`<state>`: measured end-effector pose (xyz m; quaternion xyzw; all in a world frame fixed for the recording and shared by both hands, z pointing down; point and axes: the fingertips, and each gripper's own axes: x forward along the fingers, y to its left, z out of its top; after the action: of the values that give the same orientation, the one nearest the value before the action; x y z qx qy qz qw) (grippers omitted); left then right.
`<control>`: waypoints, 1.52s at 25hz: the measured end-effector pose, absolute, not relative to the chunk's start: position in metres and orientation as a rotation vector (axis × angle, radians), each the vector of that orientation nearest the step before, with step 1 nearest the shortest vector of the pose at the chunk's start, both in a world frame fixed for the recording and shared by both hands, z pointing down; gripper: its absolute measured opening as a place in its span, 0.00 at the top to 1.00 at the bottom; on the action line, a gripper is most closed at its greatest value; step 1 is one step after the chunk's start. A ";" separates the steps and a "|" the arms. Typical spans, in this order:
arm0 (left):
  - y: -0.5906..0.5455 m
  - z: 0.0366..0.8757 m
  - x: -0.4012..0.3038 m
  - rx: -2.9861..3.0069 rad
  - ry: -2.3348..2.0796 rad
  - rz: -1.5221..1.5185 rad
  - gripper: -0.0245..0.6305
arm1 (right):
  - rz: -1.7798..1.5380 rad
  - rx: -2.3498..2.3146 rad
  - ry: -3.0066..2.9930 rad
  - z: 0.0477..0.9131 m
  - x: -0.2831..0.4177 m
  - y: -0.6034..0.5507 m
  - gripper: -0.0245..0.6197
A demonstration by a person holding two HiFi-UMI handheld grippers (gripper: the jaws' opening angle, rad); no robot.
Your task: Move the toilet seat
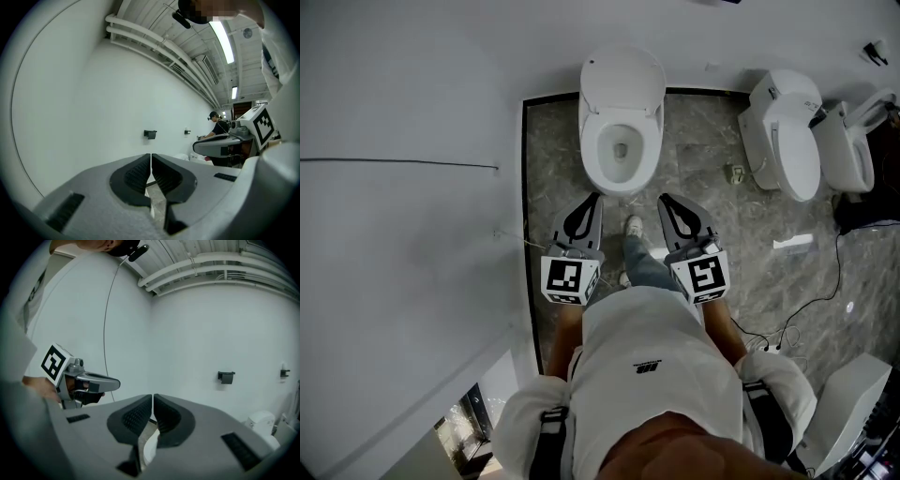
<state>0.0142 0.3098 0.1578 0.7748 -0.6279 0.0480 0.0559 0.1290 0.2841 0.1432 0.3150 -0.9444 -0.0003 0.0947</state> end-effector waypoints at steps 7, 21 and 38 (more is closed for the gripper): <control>0.256 0.170 -0.001 2.345 -1.888 0.168 0.91 | 0.020 0.968 -2.776 0.154 0.118 0.230 0.91; 0.166 0.209 -0.021 2.365 -1.832 0.178 0.91 | 0.070 1.009 -2.706 0.202 0.096 0.143 0.91; 0.122 0.308 -0.049 2.316 -1.697 0.270 0.91 | 0.216 1.058 -2.572 0.292 0.075 0.105 0.91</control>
<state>-0.0492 0.1216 0.3078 0.7965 -0.5835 0.0929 0.1285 0.0751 0.1051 0.2922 0.3735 -0.9078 0.0762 0.1749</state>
